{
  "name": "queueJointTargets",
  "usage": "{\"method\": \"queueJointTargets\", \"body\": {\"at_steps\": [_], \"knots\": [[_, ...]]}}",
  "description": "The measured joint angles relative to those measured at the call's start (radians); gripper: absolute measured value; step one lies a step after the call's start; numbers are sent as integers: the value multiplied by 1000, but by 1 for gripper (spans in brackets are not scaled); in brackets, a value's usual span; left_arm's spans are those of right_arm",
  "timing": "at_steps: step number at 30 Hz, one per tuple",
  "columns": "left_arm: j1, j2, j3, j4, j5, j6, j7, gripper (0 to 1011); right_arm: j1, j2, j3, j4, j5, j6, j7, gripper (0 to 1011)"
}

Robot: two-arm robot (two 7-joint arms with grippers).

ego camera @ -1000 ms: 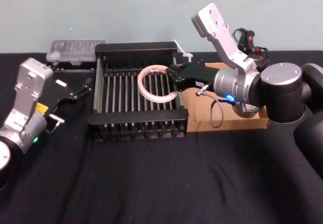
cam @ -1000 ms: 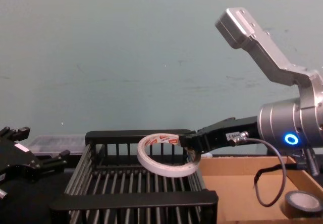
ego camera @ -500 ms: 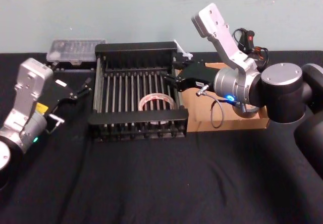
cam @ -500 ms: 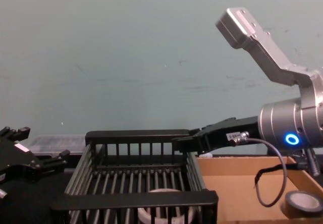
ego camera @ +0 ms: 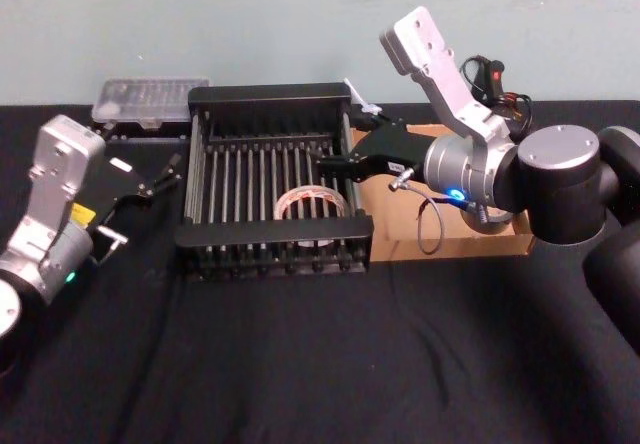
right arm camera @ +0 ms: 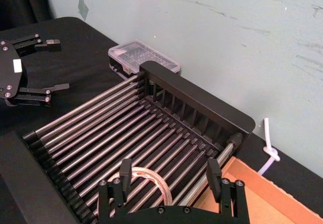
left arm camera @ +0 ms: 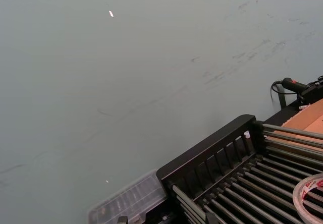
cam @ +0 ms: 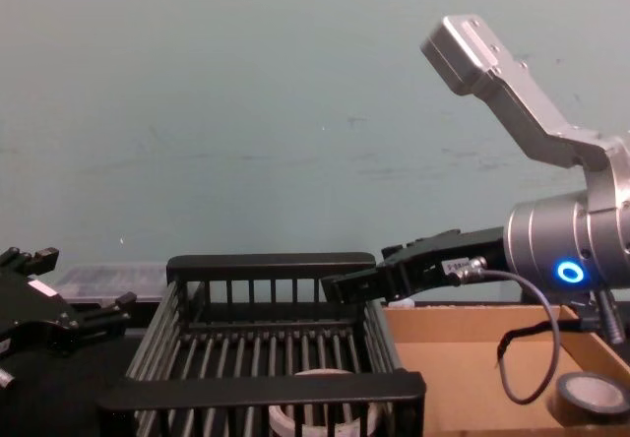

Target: Pick up the white tape and place it into the black box , Pick up the silver tape and place it into the brown box.

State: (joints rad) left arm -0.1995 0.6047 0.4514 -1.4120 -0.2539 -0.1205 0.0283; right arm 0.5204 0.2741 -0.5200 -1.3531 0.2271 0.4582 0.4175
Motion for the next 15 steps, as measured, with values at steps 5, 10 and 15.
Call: {"method": "queueJointTargets", "body": {"at_steps": [5,10,15], "knots": [[0,0,0,0,0,0,0,1001,0,0,0,0,0,0,0,1002],[0,0,0,0,0,0,0,1001,-9,3,4,-16,-4,-4,-12,1002],[0,0,0,0,0,0,0,1001,-39,14,35,-56,-13,-22,-47,1002]]}}
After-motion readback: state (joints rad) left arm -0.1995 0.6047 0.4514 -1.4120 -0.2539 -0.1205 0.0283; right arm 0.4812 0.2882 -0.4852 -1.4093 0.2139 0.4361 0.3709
